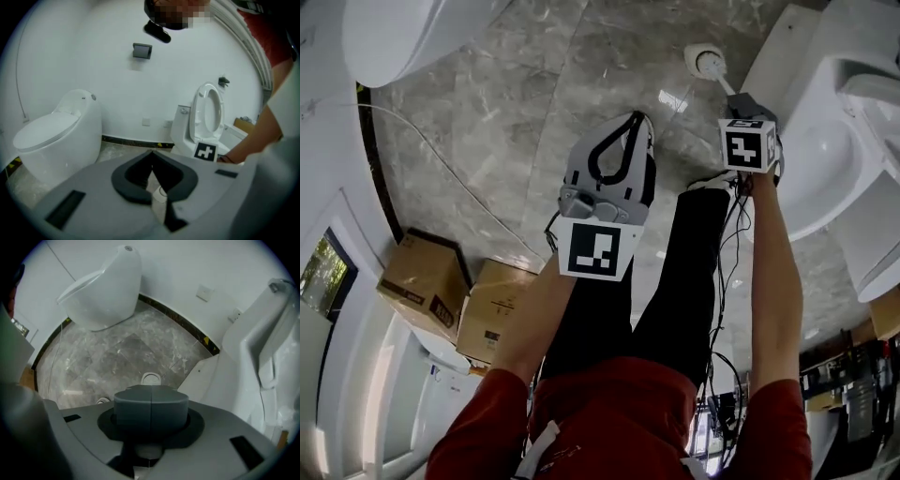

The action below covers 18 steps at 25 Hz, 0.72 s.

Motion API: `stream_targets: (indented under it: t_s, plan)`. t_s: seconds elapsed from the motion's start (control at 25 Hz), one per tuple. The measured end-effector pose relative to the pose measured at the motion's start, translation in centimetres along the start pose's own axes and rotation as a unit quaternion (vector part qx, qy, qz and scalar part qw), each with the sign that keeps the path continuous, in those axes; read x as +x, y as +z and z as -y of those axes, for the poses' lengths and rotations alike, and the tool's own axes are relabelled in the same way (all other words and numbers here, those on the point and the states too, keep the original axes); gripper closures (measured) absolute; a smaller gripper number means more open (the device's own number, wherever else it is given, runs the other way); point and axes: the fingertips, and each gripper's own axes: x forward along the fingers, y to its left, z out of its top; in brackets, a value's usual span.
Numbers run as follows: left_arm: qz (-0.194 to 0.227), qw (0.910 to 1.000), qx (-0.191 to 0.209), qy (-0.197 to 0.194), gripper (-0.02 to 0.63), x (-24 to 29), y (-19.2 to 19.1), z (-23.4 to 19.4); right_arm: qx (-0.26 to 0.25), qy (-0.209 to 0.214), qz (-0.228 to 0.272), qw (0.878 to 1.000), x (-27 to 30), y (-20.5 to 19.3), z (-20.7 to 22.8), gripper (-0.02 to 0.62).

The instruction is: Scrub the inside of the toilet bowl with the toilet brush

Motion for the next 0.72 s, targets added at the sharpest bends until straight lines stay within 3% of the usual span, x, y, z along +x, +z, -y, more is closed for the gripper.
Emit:
stream_targets:
  t_s: [0.12, 0.36, 0.44, 0.48, 0.72]
  plan:
    - [0.0, 0.9999, -0.004, -0.01, 0.604, 0.8, -0.6, -0.4, -0.032, -0.008, -0.018, 0.999, 2.9, 0.7, -1.1, 0.449]
    - [0.003, 0.9997, 0.003, -0.023, 0.604, 1.0, 0.3, -0.1, -0.008, 0.007, -0.027, 1.0, 4.0, 2.2, -1.6, 0.439]
    - [-0.012, 0.9996, -0.006, -0.023, 0.604, 0.6, 0.6, 0.1, 0.007, 0.029, -0.024, 0.999, 3.2, 2.4, -1.8, 0.335]
    - [-0.015, 0.9996, -0.003, -0.024, 0.604, 0.3, 1.1, 0.5, 0.02, 0.037, -0.016, 0.999, 2.3, 2.6, -1.8, 0.296]
    - [0.005, 0.9979, 0.038, -0.051, 0.604, -3.8, 7.2, 6.5, 0.139, 0.06, 0.058, 0.987, -11.5, -0.6, -1.0, 0.298]
